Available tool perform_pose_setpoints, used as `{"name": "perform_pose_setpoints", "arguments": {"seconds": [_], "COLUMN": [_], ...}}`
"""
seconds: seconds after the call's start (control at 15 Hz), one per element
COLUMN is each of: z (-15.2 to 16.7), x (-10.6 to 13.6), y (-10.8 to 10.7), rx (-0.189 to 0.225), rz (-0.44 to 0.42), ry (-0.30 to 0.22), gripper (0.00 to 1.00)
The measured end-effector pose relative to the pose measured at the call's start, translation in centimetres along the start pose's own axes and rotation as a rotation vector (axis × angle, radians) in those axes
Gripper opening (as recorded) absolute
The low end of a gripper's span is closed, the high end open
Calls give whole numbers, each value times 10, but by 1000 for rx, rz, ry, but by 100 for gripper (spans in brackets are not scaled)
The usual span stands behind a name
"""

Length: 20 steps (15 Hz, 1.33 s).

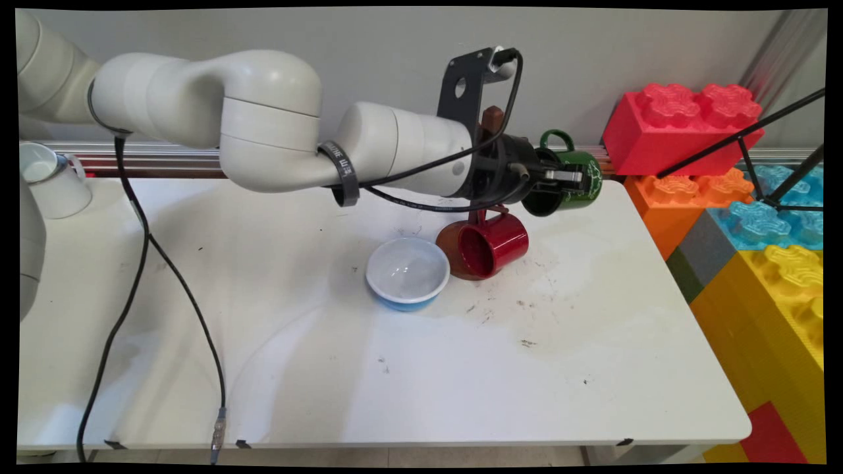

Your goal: Place the picked object on the table

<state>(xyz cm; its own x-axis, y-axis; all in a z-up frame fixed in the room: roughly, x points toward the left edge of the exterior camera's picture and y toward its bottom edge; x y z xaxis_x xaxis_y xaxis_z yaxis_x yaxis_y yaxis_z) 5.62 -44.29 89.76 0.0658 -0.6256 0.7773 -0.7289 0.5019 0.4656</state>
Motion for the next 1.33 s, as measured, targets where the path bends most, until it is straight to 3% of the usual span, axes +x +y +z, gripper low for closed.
{"name": "perform_pose_setpoints", "arguments": {"seconds": [0.8, 0.93, 1.33], "z": [-11, -13, -14], "x": [-1, -1, 0], "y": [31, 37, 56], "rx": [-77, -76, -23], "rz": [146, 167, 211], "ry": [-180, -229, -423], "gripper": [0, 0, 0]}}
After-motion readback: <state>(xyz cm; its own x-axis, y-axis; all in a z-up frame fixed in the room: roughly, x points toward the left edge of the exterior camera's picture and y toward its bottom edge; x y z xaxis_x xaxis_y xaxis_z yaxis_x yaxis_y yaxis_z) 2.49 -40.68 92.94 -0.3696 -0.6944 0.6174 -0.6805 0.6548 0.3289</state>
